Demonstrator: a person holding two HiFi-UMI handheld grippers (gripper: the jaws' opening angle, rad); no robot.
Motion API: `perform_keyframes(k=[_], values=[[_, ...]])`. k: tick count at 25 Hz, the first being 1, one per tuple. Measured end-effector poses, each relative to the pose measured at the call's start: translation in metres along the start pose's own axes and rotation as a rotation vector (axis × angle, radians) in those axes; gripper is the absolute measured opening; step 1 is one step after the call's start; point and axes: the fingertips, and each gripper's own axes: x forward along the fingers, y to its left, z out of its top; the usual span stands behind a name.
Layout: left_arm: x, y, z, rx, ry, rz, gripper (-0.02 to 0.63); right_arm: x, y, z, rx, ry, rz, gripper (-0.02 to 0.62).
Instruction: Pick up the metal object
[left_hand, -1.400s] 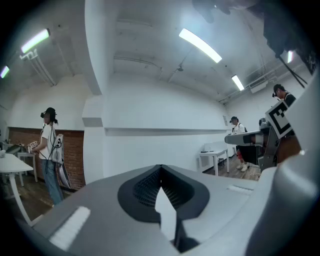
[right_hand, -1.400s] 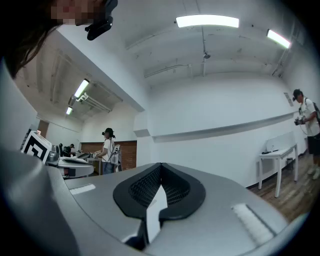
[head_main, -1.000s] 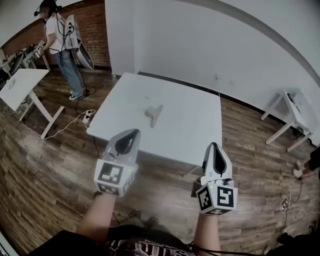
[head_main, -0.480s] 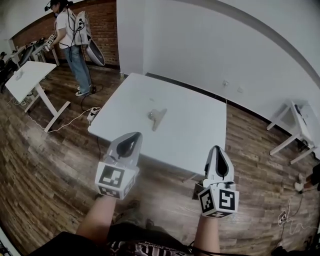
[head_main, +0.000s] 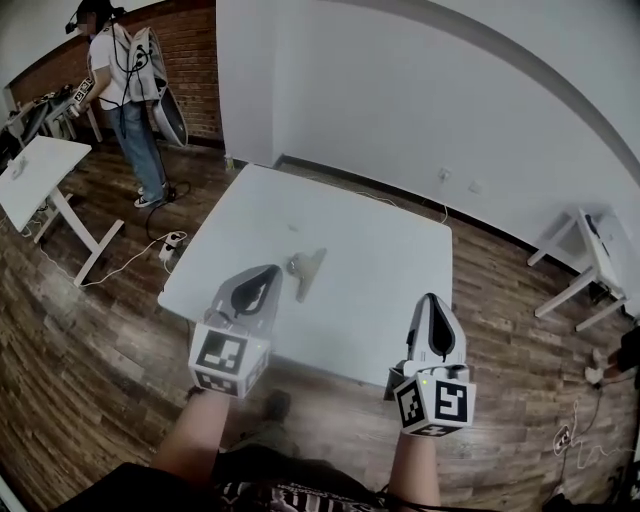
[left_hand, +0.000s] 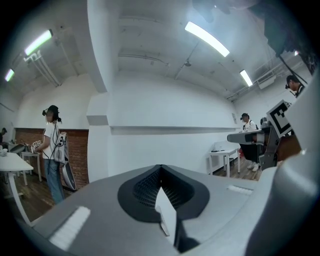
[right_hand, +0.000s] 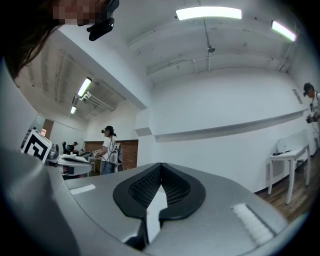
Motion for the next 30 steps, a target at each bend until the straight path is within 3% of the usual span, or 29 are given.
perform_keyframes(k=[7, 12, 17, 30], values=[[0.065, 0.032, 0.01, 0.016, -0.015, -0.045, 0.0, 0.062, -0.011, 0.005, -0.005, -0.015, -0.046, 0.011], [0.097, 0.049, -0.009, -0.004, 0.014, -0.071, 0.0, 0.096, -0.013, -0.002, -0.005, -0.008, -0.067, 0.011], [0.113, 0.054, -0.031, -0.004, 0.054, -0.099, 0.0, 0.113, -0.017, -0.008, -0.007, 0.0, -0.091, 0.011], [0.135, 0.055, -0.034, 0.0, 0.07, -0.126, 0.0, 0.128, -0.027, -0.017, -0.004, 0.018, -0.115, 0.011]])
